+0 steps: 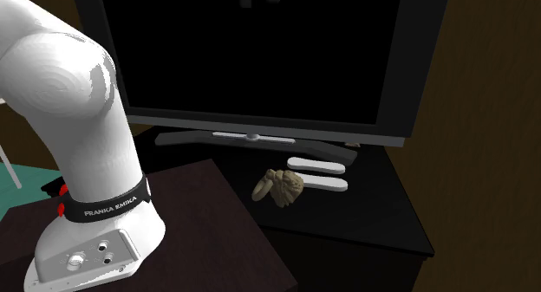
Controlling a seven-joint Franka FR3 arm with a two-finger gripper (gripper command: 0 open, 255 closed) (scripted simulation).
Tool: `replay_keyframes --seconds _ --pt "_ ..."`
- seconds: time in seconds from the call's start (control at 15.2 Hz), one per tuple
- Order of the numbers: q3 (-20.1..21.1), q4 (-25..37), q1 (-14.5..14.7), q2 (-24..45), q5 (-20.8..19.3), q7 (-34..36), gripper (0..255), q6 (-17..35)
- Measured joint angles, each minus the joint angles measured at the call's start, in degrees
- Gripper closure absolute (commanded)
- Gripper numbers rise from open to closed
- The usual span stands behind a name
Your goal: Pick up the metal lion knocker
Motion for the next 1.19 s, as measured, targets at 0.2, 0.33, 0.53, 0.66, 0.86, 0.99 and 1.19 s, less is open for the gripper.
replay_keyframes --seconds 0.2,0.33,0.53,0.66,0.86,0.99,1.19 --pt "0.71 -2.06 -0.26 0.14 0.5 1.78 0 1.92" --pt "1.83 -5.25 -0.55 0.74 1.3 4.5 0 5.31" --pt "3.03 -9.12 -1.26 2.48 2.19 8.28 0 10.42" --pt "4.21 -12.14 -1.51 3.34 3.06 11.18 0 13.88" --pt "6.25 -15.46 -1.72 7.35 4.5 15.75 0 20.68" --pt "7.38 -17.41 -1.91 9.91 5.3 18.55 0 24.95" --pt "8.78 -19.94 -2.39 14.25 6.24 22.39 0 31.28"
